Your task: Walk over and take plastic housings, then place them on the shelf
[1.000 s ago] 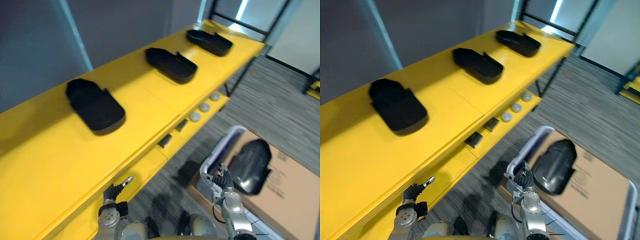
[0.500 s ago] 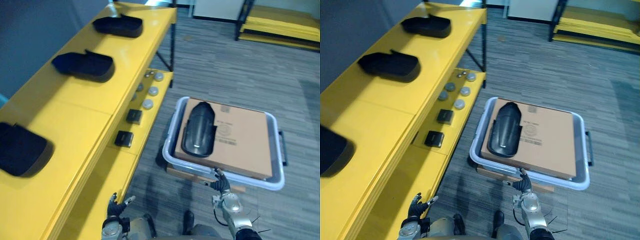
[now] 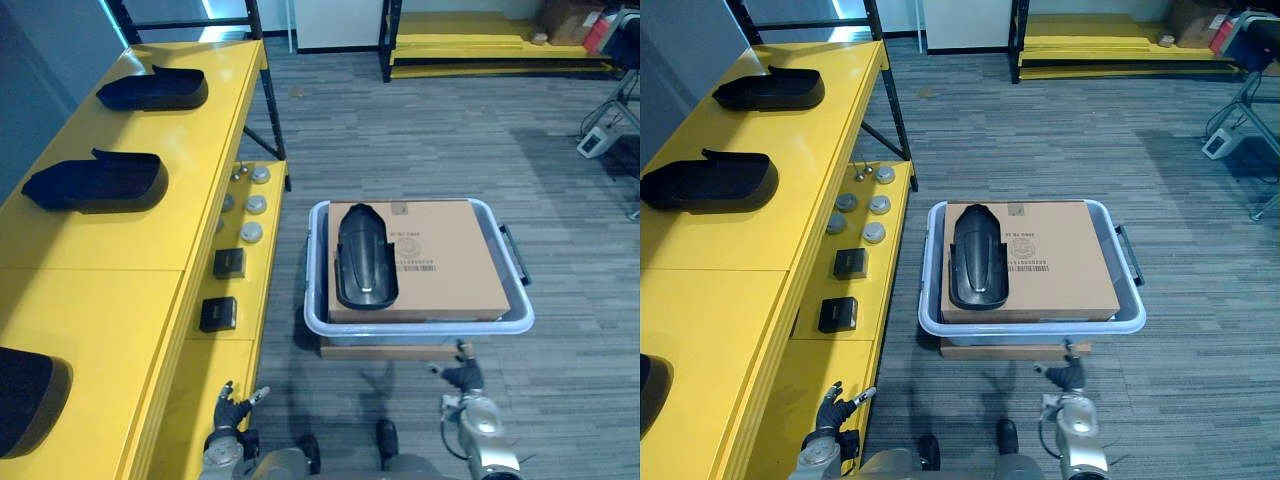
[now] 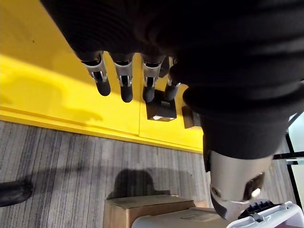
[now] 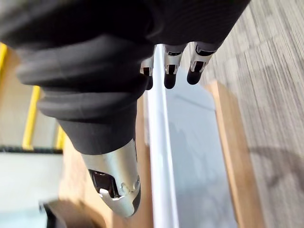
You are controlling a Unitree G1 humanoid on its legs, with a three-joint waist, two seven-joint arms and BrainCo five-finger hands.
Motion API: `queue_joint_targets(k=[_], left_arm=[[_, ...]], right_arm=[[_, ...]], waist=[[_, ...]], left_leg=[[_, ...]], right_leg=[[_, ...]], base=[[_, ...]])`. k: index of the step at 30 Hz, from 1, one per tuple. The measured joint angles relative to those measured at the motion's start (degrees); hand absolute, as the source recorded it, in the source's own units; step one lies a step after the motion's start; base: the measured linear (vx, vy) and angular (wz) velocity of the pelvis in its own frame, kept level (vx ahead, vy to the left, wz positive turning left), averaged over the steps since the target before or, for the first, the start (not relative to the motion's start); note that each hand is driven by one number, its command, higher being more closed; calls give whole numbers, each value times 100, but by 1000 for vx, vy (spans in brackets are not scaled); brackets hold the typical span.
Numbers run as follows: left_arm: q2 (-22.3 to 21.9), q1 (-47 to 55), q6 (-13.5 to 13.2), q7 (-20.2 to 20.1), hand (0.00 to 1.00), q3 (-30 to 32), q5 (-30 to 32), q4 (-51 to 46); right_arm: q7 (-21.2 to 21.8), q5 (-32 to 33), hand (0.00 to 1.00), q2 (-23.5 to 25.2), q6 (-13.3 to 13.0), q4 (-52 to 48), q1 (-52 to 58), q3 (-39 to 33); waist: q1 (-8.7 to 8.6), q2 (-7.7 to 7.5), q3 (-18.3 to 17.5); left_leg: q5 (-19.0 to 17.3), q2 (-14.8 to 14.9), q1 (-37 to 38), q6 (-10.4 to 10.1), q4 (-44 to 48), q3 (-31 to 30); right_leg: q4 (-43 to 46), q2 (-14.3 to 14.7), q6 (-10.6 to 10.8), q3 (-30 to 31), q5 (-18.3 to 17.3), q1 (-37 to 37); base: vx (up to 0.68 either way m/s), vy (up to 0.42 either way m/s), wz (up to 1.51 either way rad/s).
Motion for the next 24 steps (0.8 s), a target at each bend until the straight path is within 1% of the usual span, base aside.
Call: queue_joint_targets(k=[2, 3, 4, 6, 9, 11, 14, 16, 19, 20, 22, 23, 24], left_arm=[[-14, 86, 8, -14, 0, -7, 0, -7], [-16, 152, 9, -35, 0, -6, 2, -10], [-13, 164, 9, -37, 0, -6, 5, -10], [-12, 245, 7, -55, 0, -8, 35, -8], [-12, 373, 7, -162, 0, -16, 40, 10], [-11, 425, 7, -162, 0, -16, 40, 62], [-13, 428, 7, -166, 0, -19, 41, 118], [-12, 426, 3, -165, 0, -20, 41, 118], [-12, 475, -4, -157, 0, -21, 39, 115], [-10, 472, -8, -157, 0, -26, 38, 106], [-11, 453, -13, -152, 0, -33, 37, 55], [-14, 453, -35, -150, 0, -47, 37, 21], [-18, 447, -60, -143, 0, -70, 36, -11]], right_arm=[[-116, 36, 0, -104, -1, -202, 13, -314], [-237, 37, 0, -221, -11, -414, 16, -525], [-273, 34, 0, -265, -13, -513, 14, -594], [-390, 0, 0, -384, -12, -1107, -4, -678], [-486, -174, 0, -487, -35, -1719, -89, -621], [-489, -305, 0, -510, -78, -1947, -246, -525], [-496, -642, 0, -608, -115, -2275, -573, -45], [-468, -1038, 0, -697, -116, -2288, -829, 347], [-478, -1392, 0, -689, -70, -2125, -1150, 614], [-485, -1506, 0, -677, 19, -1888, -1377, 759], [-500, -1592, 0, -666, 113, -1527, -1583, 818], [-556, -1617, 0, -665, 172, -1238, -1730, 828], [-669, -1617, 0, -664, 270, -899, -1899, 820]], waist=[[-22, -22, -32], [-53, -37, -73], [-65, -46, -79], [-119, -73, -110], [-124, -90, -186], [-114, -114, -240], [-70, -136, -253], [48, -145, -258], [68, -157, -256], [91, -160, -254], [198, -177, -243], [234, -180, -230], [310, -175, -220]], left_leg=[[-11, -5, 59, 18, -17, -57], [-33, -8, 60, 63, -23, -79], [-28, -14, 61, 72, -36, -85], [25, -60, 103, 154, -159, -121], [65, -103, 139, 212, -265, -173], [108, -126, 150, 246, -329, -211], [186, -180, 146, 258, -419, -308], [207, -203, 128, 285, -433, -357], [308, -271, 86, 316, -549, -519], [383, -320, -1, 330, -612, -645], [411, -345, -105, 353, -607, -678], [433, -368, -163, 369, -597, -726], [457, -396, -246, 387, -591, -788]], right_leg=[[-15, -6, 1, -3, 0, 53], [-16, -6, 1, 0, 0, 49], [-16, -13, 1, -6, 0, 47], [-25, -41, 4, -19, -1, 36], [-40, -67, 9, -47, -5, 37], [-41, -86, 11, -99, -6, 34], [-41, -126, 12, -198, -7, 32], [-40, -151, 19, -265, -12, 35], [-38, -214, 44, -444, -30, 16], [-22, -256, 55, -565, -32, -41], [-20, -279, 68, -615, -23, -88], [-19, -296, 72, -659, -20, -112], [-18, -322, 82, -722, -13, -164]], base=[[11, -5, -6], [-8, 7, -4], [0, 0, 0], [-36, 14, 4], [-23, 11, 5], [-9, 0, 11], [-14, 0, 17], [-18, 8, 13], [-7, 4, 34], [-8, 22, 39], [-7, 22, 25], [-3, 26, 24], [-3, 27, 27]])
